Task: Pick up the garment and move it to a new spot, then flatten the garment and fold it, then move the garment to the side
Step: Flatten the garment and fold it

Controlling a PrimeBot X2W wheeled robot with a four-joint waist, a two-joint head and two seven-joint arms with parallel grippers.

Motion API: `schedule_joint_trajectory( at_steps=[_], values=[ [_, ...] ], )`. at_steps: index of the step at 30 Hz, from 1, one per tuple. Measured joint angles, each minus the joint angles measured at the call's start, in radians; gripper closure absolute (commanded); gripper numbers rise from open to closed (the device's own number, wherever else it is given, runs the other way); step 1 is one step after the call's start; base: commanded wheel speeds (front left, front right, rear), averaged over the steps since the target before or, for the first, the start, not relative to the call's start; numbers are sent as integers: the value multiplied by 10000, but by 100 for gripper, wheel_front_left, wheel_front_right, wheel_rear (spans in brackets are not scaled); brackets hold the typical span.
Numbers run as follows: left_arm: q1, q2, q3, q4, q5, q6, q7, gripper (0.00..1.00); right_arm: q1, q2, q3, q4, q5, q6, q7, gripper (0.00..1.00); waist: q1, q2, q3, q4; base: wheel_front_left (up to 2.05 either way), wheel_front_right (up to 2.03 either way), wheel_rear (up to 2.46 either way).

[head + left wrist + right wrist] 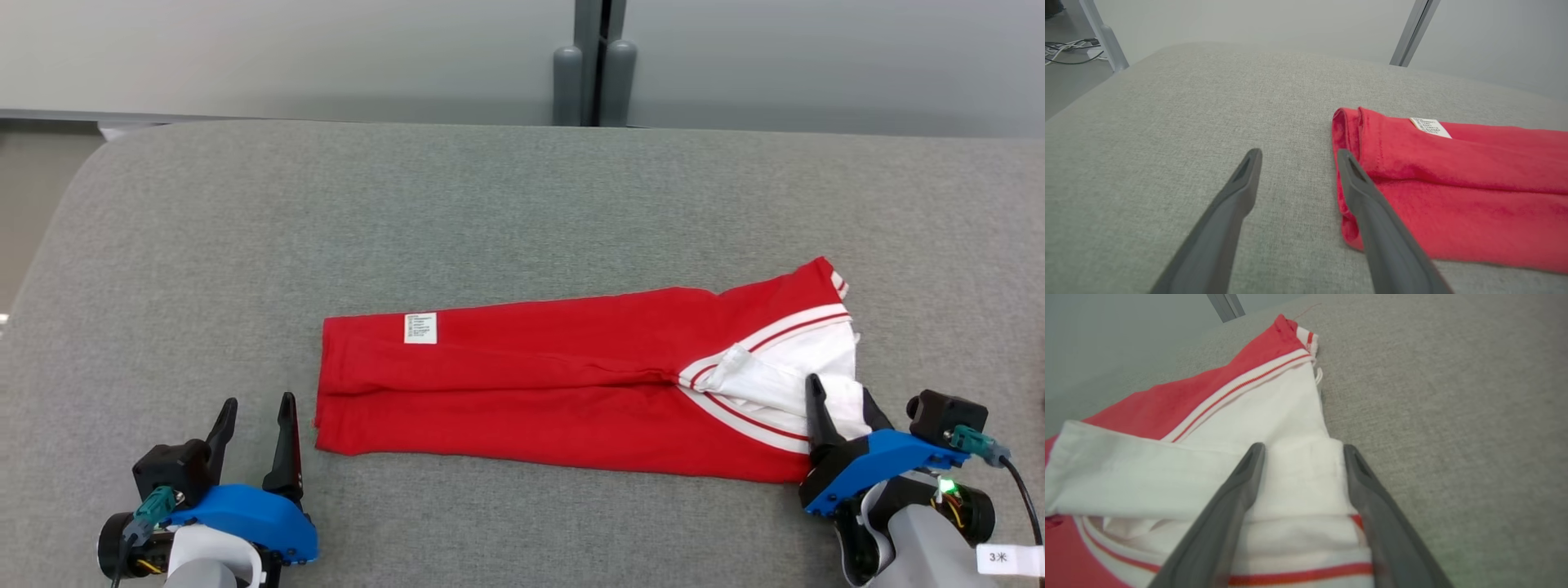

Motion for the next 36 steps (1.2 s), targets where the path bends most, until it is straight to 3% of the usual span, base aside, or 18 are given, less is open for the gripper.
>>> schedule_joint_trajectory(
  at_steps=[3,4,5,6,10,15,20,23,31,32,36],
  values=[
    [16,-31,27,-27,88,-6,0,0,-307,-94,105,495,-52,-6,73,0,0,0,71,171,0,0,0],
    [22,-50,35,-31,105,-6,0,0,-404,-144,247,642,40,-19,94,26,0,0,92,205,0,0,0],
    [28,-59,52,-38,113,-10,0,0,-494,-182,424,746,207,-23,96,59,0,0,113,230,0,0,0],
    [31,-71,67,-50,113,-33,0,0,-539,-219,608,826,357,-35,94,100,-1,-1,127,245,0,0,0],
    [57,-128,125,-77,128,-58,0,0,-656,-127,1158,963,744,-17,-98,100,0,1,126,164,0,0,0],
    [184,-224,-33,-167,111,-59,0,0,-627,50,554,746,265,10,-278,100,2,4,23,-147,0,0,0],
    [394,-362,-155,-276,81,-59,0,0,-245,-109,-485,-623,-401,8,-303,100,2,4,-217,-494,0,0,0],
    [498,-504,-219,-320,82,-59,0,0,30,-111,-591,-1532,-673,2,-305,100,2,4,-385,-649,0,0,0],
    [536,-677,-324,-295,69,-61,0,0,436,-21,1066,-3216,-205,0,29,100,2,4,-696,-578,0,0,0],
    [561,-677,-357,-282,69,-61,0,0,586,-10,1825,-3584,255,0,257,100,2,4,-792,-408,0,0,0],
    [608,-698,-510,-201,102,-61,0,0,756,15,3018,-4094,849,0,671,100,0,4,-944,67,0,0,0]
  ],
)
